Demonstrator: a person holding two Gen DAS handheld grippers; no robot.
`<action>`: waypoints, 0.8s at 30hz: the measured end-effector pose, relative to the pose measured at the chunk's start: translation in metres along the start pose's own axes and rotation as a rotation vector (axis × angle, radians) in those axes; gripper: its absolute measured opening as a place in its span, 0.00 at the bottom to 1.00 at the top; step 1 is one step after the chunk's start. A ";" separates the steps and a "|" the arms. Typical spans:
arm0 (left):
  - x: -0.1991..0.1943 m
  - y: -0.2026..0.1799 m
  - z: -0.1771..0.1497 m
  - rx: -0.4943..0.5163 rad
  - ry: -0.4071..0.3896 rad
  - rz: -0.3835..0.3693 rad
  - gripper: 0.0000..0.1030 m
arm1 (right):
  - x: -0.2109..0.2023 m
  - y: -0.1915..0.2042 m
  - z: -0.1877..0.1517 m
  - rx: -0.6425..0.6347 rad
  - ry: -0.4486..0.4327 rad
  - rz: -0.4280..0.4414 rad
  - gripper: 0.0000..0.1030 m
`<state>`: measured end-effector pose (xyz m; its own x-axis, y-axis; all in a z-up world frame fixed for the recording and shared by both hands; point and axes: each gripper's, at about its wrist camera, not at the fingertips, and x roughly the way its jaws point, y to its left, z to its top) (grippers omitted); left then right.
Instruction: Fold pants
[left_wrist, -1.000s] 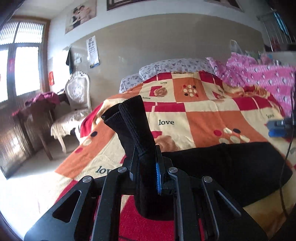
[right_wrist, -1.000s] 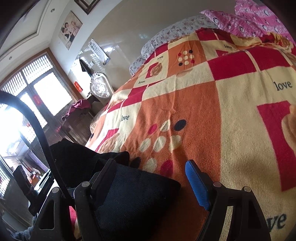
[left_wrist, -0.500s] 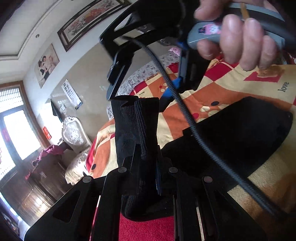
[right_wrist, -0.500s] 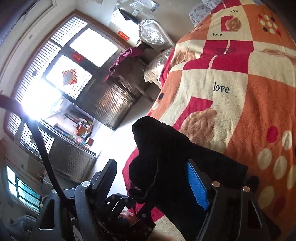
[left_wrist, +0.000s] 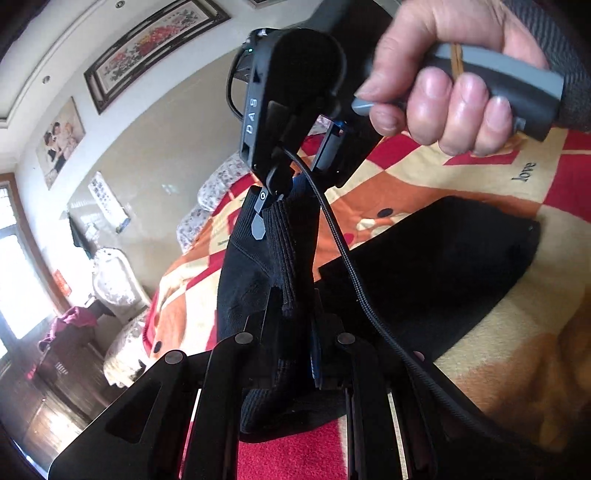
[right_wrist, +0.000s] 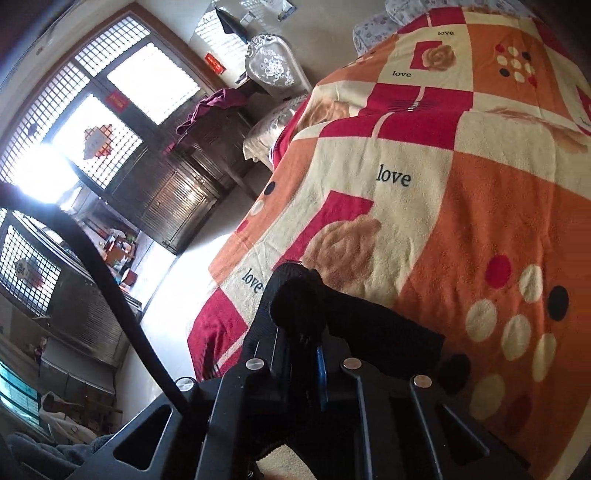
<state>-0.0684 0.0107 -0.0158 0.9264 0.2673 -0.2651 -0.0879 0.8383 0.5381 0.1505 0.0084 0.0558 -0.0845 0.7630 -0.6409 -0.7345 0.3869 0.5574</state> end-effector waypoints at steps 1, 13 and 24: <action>-0.004 0.001 0.004 -0.003 -0.007 -0.020 0.12 | -0.004 -0.003 -0.003 0.003 -0.009 0.004 0.09; -0.019 -0.068 0.046 0.122 -0.025 -0.185 0.11 | -0.075 -0.082 -0.075 0.210 -0.062 0.052 0.09; -0.024 -0.091 0.042 0.182 0.050 -0.221 0.23 | -0.069 -0.124 -0.107 0.332 -0.058 0.016 0.21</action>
<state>-0.0675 -0.0925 -0.0250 0.8962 0.1142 -0.4286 0.1856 0.7810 0.5963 0.1753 -0.1472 -0.0255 -0.0490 0.7946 -0.6051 -0.4730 0.5151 0.7148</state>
